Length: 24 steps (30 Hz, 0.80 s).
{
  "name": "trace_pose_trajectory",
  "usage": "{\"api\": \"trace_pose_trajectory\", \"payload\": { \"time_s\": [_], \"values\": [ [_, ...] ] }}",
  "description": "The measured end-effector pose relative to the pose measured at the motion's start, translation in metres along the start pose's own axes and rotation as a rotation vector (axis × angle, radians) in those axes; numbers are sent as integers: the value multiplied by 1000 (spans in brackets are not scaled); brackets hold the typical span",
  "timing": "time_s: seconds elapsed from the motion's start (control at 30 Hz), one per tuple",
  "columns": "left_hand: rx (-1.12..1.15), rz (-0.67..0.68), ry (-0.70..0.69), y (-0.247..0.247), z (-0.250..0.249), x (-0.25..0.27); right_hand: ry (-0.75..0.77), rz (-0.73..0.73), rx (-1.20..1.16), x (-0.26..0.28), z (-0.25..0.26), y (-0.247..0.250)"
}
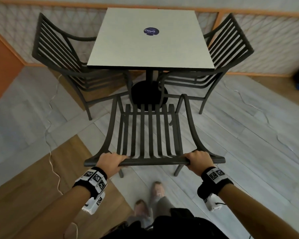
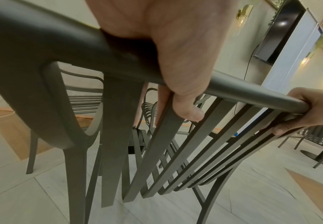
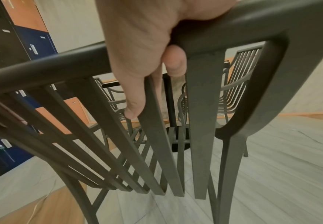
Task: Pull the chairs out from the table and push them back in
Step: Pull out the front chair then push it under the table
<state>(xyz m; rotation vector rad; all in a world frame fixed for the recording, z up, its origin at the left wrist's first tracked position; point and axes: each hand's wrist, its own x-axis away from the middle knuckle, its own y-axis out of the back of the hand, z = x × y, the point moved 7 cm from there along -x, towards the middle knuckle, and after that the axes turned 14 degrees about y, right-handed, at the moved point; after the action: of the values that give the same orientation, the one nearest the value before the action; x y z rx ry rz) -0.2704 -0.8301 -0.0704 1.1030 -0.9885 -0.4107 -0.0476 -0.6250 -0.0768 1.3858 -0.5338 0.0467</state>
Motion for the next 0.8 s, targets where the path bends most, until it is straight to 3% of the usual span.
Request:
{"api": "trace_pose_trajectory", "payload": {
  "time_s": [0.8],
  "values": [
    [91,-19,151,60,50,-124,58,-73,-13,-129,-40,64]
  ]
}}
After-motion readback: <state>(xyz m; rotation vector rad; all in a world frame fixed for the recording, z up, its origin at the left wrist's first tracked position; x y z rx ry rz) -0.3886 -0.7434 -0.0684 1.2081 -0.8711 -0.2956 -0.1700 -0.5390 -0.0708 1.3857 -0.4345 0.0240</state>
